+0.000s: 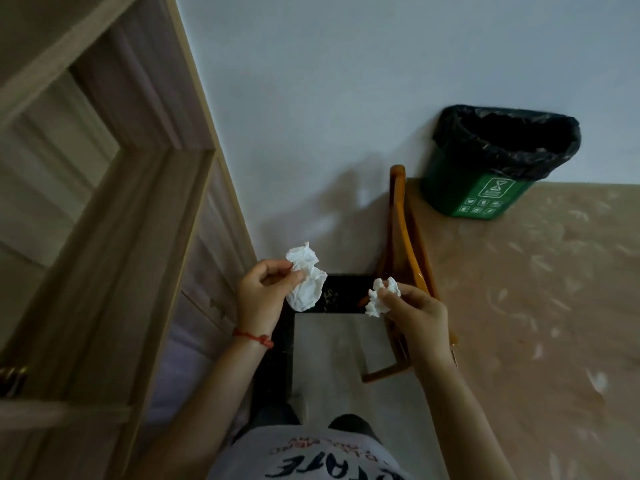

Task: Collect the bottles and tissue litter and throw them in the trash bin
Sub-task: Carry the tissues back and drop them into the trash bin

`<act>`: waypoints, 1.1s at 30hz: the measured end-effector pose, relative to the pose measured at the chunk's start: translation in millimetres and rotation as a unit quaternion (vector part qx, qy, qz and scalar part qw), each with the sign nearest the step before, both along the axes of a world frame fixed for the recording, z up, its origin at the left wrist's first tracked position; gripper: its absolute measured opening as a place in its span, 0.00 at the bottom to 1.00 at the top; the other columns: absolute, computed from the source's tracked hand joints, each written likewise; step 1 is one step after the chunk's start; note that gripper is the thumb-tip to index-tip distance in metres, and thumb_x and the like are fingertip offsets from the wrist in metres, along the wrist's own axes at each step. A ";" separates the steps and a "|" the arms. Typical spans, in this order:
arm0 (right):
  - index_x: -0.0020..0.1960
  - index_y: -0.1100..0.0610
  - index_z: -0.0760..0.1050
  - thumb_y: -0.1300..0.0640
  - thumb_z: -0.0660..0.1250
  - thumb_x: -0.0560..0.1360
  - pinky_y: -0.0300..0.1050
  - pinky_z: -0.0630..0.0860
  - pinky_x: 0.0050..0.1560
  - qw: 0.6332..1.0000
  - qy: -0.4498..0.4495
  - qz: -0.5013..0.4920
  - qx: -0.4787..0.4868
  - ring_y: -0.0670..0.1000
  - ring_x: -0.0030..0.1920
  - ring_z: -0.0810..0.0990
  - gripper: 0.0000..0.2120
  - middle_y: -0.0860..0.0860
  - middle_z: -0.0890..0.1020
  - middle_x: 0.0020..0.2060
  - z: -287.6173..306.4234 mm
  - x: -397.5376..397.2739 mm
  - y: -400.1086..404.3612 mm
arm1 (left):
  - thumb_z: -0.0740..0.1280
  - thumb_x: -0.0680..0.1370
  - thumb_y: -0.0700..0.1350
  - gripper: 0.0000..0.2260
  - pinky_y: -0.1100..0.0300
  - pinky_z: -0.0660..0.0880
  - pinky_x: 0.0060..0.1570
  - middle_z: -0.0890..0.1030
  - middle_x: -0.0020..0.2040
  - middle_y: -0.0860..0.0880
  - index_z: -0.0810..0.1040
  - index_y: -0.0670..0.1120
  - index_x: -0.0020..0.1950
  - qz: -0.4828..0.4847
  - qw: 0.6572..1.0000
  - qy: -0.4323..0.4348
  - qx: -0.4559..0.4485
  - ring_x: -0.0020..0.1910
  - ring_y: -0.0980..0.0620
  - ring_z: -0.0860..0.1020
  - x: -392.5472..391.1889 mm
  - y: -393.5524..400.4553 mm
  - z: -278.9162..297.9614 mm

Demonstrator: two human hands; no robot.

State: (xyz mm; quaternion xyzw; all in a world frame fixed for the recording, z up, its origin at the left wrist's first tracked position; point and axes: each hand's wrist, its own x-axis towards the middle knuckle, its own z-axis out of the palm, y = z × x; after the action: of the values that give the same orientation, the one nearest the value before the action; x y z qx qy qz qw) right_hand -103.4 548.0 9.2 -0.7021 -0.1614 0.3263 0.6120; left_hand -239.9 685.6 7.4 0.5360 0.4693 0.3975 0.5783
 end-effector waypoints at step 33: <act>0.42 0.57 0.82 0.60 0.70 0.72 0.39 0.78 0.37 0.984 0.035 -0.176 0.005 0.50 0.35 0.82 0.03 0.55 0.85 0.36 0.9 197.7 189.3 | 0.72 0.66 0.29 0.12 0.75 0.71 0.31 0.80 0.26 0.60 0.77 0.45 0.35 -0.195 0.981 0.013 -0.004 0.27 0.67 0.76 252.9 213.5 -4.5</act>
State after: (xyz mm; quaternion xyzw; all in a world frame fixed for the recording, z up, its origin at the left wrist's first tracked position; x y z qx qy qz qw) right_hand 94.3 737.3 10.1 -0.7048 -0.0152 0.2375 0.6683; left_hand 13.0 899.1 2.8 0.6197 0.3652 0.2681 0.6409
